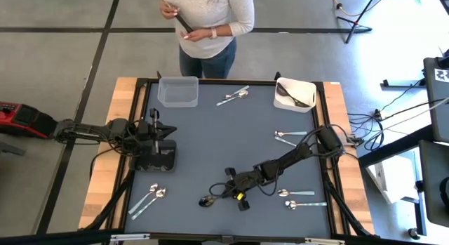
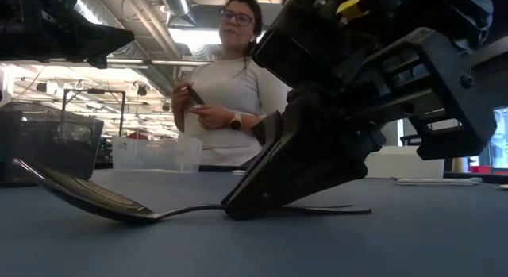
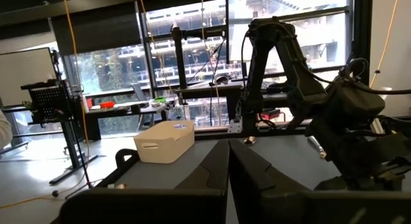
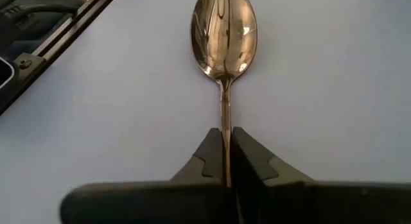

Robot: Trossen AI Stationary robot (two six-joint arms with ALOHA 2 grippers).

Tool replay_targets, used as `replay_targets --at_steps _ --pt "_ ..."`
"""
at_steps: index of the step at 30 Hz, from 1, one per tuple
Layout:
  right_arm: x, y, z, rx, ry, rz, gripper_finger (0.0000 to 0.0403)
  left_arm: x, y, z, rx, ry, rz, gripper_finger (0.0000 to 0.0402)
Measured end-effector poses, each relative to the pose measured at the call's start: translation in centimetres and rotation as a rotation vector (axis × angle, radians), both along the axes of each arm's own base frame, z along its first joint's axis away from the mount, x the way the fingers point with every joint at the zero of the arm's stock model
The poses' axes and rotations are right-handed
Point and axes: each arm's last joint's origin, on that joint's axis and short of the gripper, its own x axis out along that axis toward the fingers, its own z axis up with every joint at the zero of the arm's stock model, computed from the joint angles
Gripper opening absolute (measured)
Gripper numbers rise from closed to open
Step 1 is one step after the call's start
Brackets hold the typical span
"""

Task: Sort silverware by color (type)
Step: Put the black spoon into the white bin

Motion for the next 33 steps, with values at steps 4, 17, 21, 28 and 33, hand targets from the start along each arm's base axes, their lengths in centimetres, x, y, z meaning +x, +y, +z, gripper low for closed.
replay_targets --at_steps 4,17,21,28,33 --pt "0.1 -0.5 0.2 0.007 0.001 0.001 0.0020 0.0 0.0 0.0 0.000 0.000 0.000 0.0005" --pt "-1.1 -1.8 3.1 -0.119 0.080 -0.069 0.0003 0.0 0.0 0.0 -0.007 0.003 -0.003 0.0005" --pt "-1.1 -2.3 3.0 -0.138 0.099 -0.092 0.0003 0.0 0.0 0.0 -0.007 0.002 -0.002 0.0005" --pt "-1.1 -3.4 3.3 -0.151 0.138 -0.116 0.0002 0.0 0.0 0.0 -0.007 0.002 -0.005 0.0005" --pt "-1.9 -4.4 4.6 -0.220 0.174 -0.156 0.0001 0.0 0.0 0.0 -0.007 0.003 -0.004 0.0005"
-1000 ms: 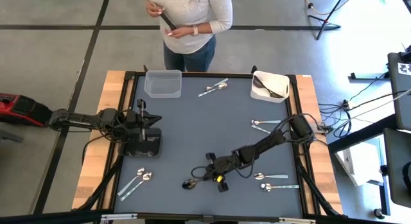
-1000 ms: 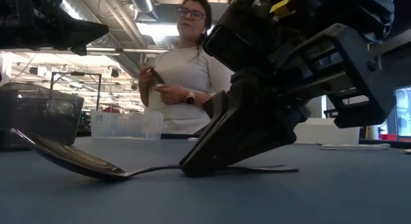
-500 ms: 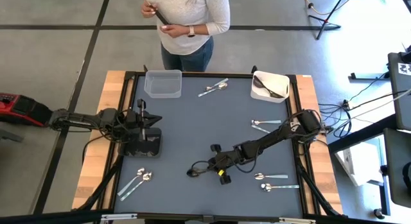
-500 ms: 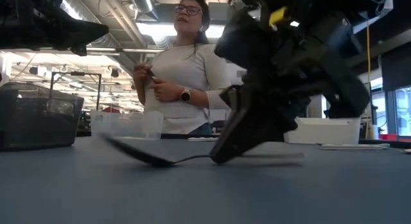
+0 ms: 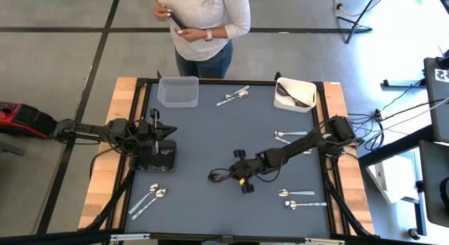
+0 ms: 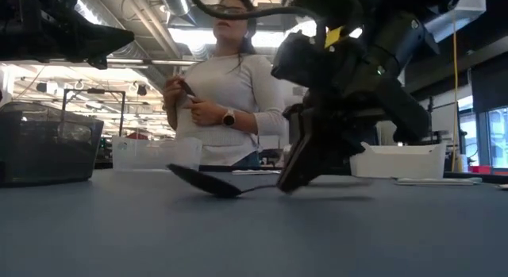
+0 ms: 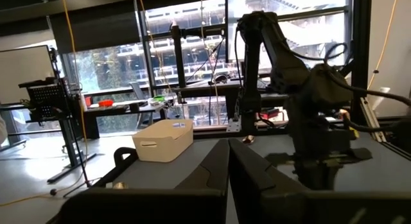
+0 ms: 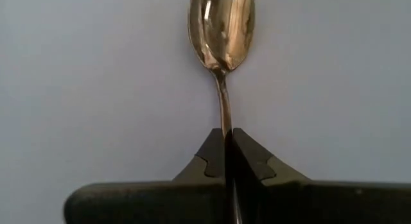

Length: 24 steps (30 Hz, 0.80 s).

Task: Sort silverware by color (type)
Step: Put the black spoon into the white bin

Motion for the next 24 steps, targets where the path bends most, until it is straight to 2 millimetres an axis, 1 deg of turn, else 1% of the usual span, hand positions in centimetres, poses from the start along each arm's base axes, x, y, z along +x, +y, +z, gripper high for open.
replay_targets --at_steps 4,7,18,22,24 --pt "-1.2 -0.6 1.3 -0.054 -0.031 -0.038 0.0000 0.0 0.0 0.0 0.000 0.000 0.000 0.0005" --pt "-3.0 -1.4 1.8 -0.055 -0.038 -0.073 0.0001 0.0 0.0 0.0 0.000 0.000 0.000 0.0005" --pt "-10.3 -6.8 4.1 -0.101 -0.147 -0.302 0.0001 0.0 0.0 0.0 0.000 0.000 0.002 0.0005" --pt "-12.7 -8.4 5.1 -0.142 -0.189 -0.376 0.0000 0.0 0.0 0.0 0.000 0.001 0.002 0.0005" --pt "-13.7 -9.3 5.9 -0.170 -0.212 -0.430 0.0000 0.0 0.0 0.0 0.000 0.000 0.002 0.0005"
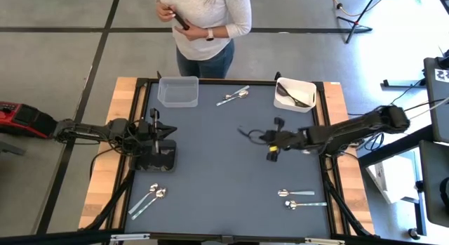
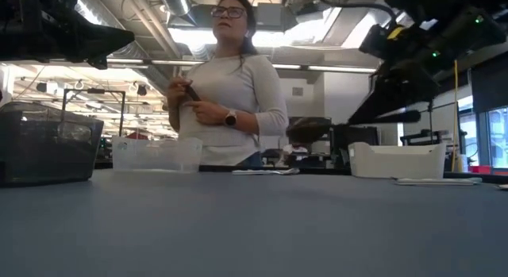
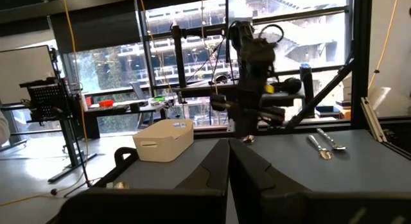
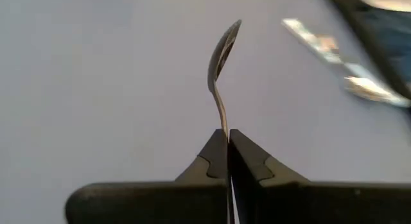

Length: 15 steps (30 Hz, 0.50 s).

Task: Sort silverware by color (type)
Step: Put the black spoon into the white bin

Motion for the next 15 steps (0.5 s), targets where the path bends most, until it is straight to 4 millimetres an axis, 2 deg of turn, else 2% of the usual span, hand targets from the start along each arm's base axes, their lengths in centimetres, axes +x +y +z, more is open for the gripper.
replay_targets --at_steps 8,15 --pt "-3.4 -3.6 2.9 -0.087 -0.046 -0.208 0.0000 0.0 0.0 0.0 0.000 0.000 0.001 0.0005" --pt "-5.9 -6.4 3.8 -0.146 -0.022 -0.393 0.0000 0.0 0.0 0.0 0.000 0.003 -0.001 0.0005"
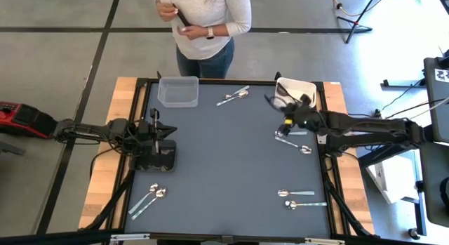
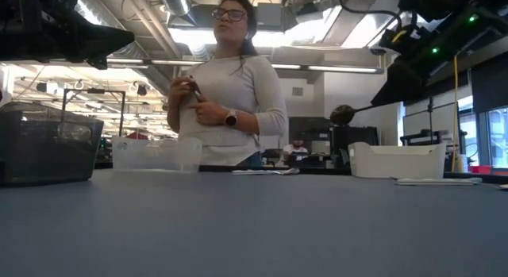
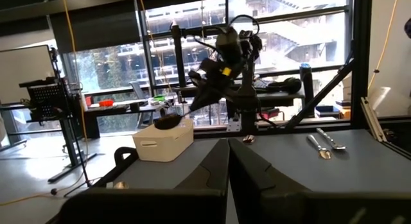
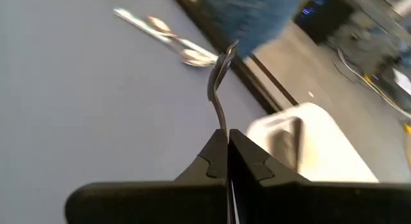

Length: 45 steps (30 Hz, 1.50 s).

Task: Sort silverware by color (type)
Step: Put the black spoon into the white bin, then put the green spoon into the transparent bin

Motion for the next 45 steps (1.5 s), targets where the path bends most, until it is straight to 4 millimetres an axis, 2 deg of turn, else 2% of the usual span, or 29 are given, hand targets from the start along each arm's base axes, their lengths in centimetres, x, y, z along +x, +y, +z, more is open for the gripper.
replay_targets --at_steps 8,17,25,36,40,45 --pt "-2.0 -2.9 -0.4 0.017 0.079 -0.205 0.0001 0.0 0.0 0.0 0.001 0.000 0.000 0.0005" --pt "-3.3 -5.1 -0.5 0.043 0.125 -0.236 0.0001 0.0 0.0 0.0 0.001 0.000 -0.001 0.0005" --pt "-4.5 -6.2 -2.9 0.071 0.145 -0.232 0.0001 0.0 0.0 0.0 0.001 0.000 -0.001 0.0005" --pt "-4.9 -6.7 -3.8 0.048 0.104 -0.274 0.0002 0.0 0.0 0.0 0.001 0.000 -0.001 0.0005" --pt "-4.9 -6.7 -3.8 0.056 0.089 -0.283 0.0033 0.0 0.0 0.0 0.001 0.000 -0.001 0.0005" --pt "-4.9 -6.8 -3.6 0.052 0.088 -0.294 0.0108 0.0 0.0 0.0 0.002 0.001 -0.001 0.0005"
